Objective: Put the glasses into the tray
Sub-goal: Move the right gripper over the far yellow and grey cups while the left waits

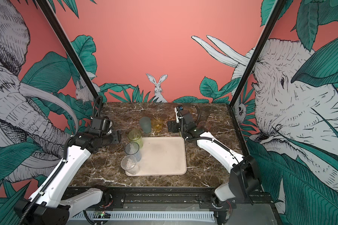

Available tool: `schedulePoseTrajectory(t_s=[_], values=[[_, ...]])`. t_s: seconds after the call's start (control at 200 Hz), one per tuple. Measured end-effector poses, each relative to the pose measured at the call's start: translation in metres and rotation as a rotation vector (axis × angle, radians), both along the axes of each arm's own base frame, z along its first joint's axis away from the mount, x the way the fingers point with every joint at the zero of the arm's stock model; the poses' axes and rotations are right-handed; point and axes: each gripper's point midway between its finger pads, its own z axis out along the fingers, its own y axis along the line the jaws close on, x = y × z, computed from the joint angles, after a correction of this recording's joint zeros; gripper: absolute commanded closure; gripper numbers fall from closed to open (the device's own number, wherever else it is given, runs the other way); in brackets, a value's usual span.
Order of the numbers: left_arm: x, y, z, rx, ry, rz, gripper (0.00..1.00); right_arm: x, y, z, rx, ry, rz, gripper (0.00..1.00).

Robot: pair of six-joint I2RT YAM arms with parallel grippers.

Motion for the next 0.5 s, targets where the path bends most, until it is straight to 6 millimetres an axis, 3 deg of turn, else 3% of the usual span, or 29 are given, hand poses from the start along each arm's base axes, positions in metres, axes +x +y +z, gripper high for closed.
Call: schedulePoseTrajectory(t_s=[0.25,0.5], values=[[0.001,0.003,-0.009,0.001,0.011,-0.009,0.32,0.022,0.007,0.025,-0.037,-0.02,-0.018,0.06],[0.005,0.004,-0.008,0.006,-0.005,-0.013,0.32,0.051,-0.015,0.034,-0.068,-0.043,-0.108,0.04]])
